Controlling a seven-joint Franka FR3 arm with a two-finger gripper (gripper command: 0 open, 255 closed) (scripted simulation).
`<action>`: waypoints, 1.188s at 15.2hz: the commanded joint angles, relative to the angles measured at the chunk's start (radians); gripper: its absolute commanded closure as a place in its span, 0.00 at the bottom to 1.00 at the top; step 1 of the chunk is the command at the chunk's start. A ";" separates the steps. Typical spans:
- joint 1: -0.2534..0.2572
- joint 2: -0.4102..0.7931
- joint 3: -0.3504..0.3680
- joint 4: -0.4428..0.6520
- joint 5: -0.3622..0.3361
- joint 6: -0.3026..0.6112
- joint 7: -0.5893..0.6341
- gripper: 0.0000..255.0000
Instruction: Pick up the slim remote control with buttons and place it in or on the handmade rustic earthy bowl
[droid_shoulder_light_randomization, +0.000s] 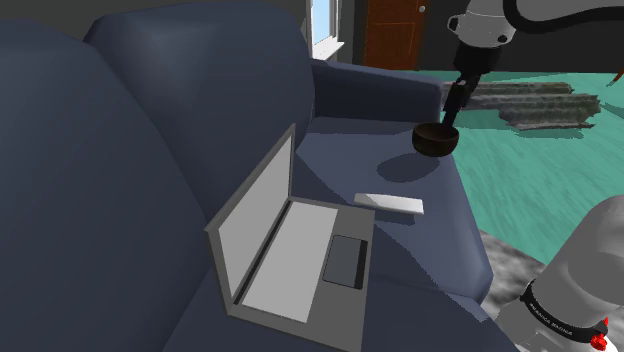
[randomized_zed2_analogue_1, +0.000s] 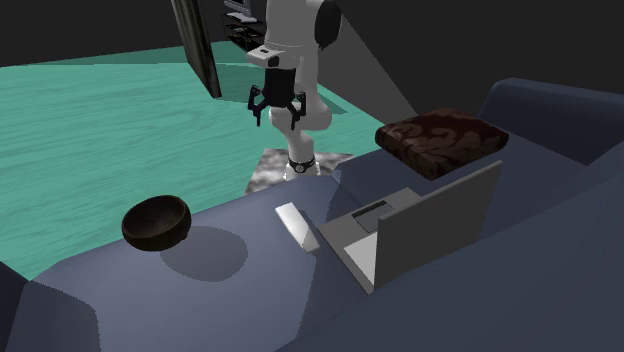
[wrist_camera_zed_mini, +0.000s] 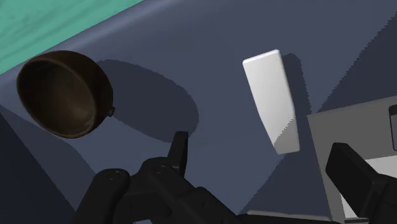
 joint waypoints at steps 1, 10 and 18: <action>0.000 0.000 0.000 0.000 0.000 0.000 0.000 0.00; 0.061 0.162 -0.036 -0.150 0.025 0.264 -0.118 0.00; 0.115 0.376 -0.054 -0.213 0.058 0.496 -0.233 0.00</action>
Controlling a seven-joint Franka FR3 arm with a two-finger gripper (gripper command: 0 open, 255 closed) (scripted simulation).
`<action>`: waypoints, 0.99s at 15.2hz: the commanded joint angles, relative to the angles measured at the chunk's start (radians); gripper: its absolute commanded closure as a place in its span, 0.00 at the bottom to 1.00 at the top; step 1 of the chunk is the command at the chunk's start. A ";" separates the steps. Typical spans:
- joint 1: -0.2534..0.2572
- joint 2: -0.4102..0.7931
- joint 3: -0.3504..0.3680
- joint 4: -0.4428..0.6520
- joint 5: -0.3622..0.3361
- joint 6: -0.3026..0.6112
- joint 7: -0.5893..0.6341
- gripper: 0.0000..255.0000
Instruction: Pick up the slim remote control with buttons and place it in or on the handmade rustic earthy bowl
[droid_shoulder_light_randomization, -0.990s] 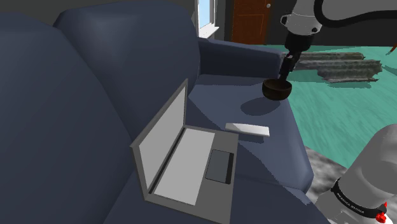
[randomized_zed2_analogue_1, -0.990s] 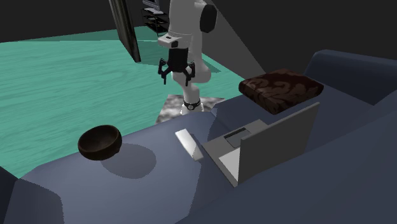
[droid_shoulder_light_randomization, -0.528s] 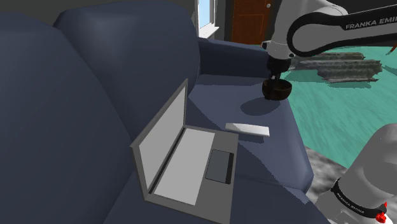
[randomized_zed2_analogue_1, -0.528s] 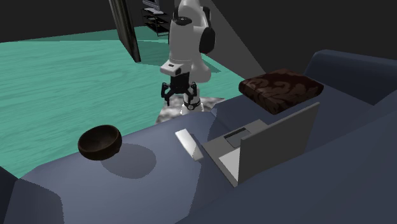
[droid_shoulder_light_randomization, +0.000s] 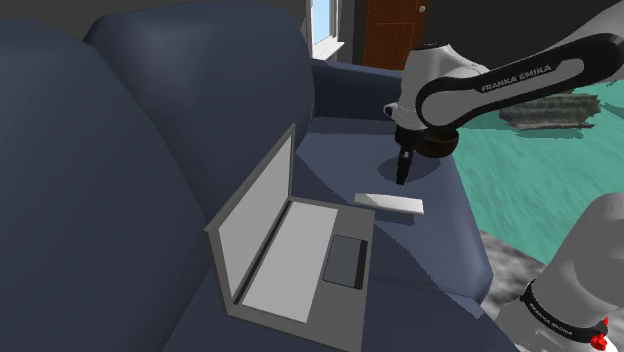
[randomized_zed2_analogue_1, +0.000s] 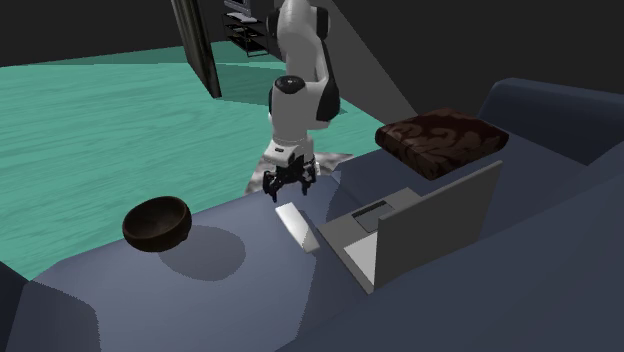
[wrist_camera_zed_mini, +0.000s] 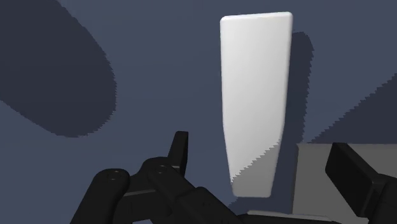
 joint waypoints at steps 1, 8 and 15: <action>0.014 0.064 -0.003 -0.004 0.010 0.057 -0.031 0.00; 0.039 0.214 -0.004 -0.025 0.032 0.206 -0.091 0.00; 0.038 0.260 -0.004 -0.049 0.031 0.276 -0.090 0.00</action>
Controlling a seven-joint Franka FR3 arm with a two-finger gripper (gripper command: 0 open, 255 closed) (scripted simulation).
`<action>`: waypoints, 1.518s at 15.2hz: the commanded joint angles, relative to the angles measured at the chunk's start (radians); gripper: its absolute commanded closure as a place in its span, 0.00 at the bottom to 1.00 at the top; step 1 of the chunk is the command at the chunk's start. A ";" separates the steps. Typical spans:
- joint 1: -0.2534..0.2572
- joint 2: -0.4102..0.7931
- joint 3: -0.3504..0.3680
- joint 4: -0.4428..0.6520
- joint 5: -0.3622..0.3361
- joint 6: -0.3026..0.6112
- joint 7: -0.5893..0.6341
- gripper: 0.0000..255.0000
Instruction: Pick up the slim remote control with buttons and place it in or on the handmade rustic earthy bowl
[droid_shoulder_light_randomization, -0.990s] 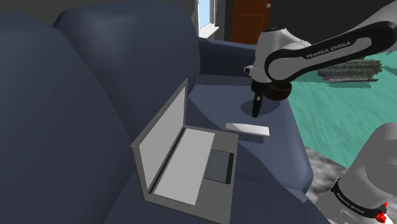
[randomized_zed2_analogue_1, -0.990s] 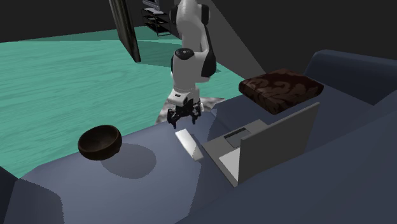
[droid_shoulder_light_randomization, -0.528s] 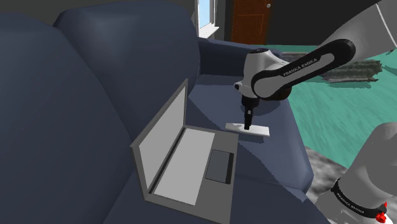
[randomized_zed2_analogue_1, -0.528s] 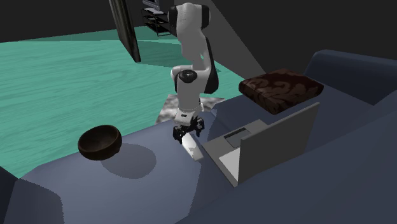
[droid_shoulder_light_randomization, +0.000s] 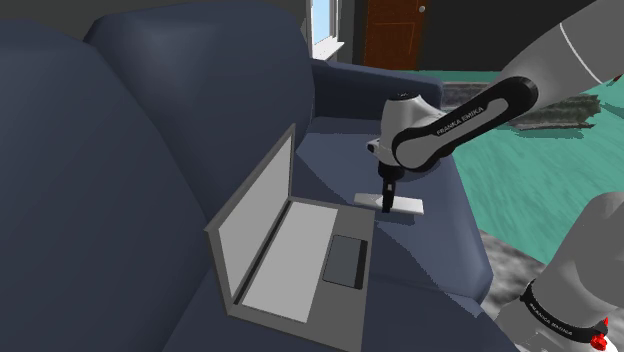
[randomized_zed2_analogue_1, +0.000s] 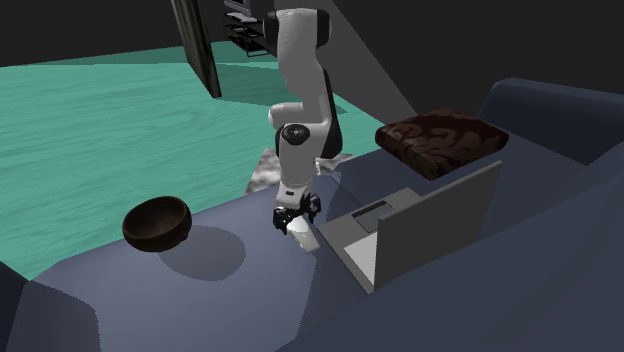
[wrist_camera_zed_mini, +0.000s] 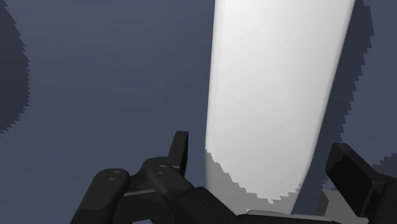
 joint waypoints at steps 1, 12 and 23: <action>0.000 0.003 0.000 -0.001 0.000 0.004 0.001 0.00; 0.000 0.002 0.000 -0.001 0.000 0.004 0.001 1.00; 0.001 -0.073 0.001 0.044 0.003 -0.117 -0.002 1.00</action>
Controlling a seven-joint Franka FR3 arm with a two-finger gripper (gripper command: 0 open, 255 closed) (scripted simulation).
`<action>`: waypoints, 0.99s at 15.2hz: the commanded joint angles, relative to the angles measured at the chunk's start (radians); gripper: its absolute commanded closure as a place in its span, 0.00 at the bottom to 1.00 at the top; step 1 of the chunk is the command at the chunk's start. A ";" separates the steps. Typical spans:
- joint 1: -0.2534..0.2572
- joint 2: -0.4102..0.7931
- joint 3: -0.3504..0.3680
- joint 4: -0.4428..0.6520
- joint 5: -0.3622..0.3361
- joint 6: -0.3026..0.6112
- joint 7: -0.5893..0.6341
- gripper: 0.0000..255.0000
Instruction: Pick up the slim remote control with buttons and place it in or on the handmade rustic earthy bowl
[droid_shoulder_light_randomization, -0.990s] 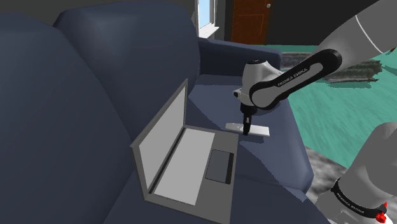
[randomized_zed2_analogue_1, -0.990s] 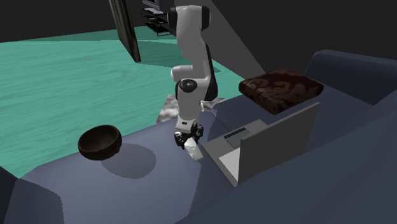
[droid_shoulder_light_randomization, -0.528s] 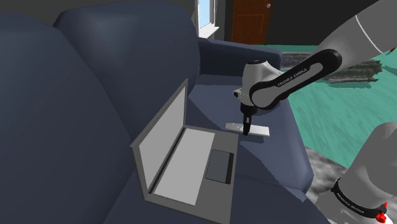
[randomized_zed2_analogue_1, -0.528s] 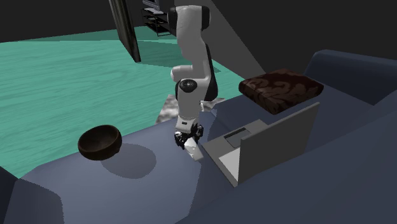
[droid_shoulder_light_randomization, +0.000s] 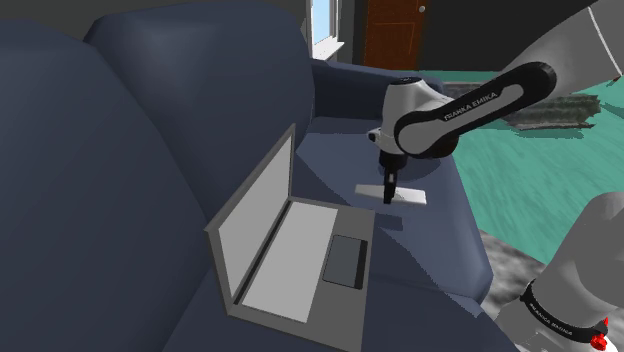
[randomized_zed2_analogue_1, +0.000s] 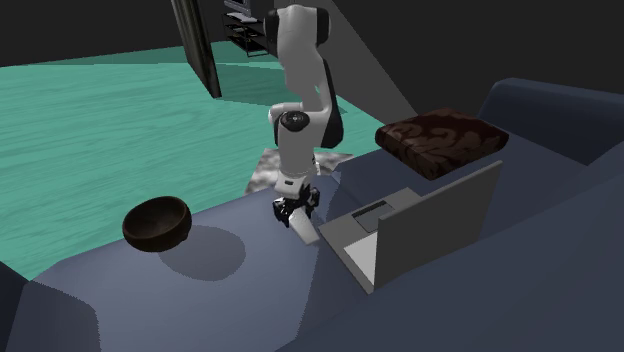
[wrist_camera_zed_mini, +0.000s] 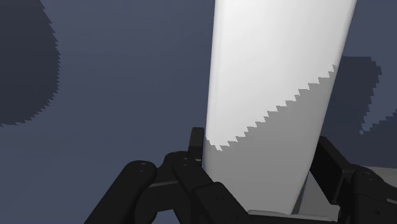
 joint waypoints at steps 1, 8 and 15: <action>0.001 -0.017 0.001 0.013 0.001 -0.031 0.001 1.00; 0.001 -0.068 0.001 0.066 0.002 -0.134 -0.001 1.00; 0.002 -0.105 0.001 0.129 0.004 -0.235 -0.003 1.00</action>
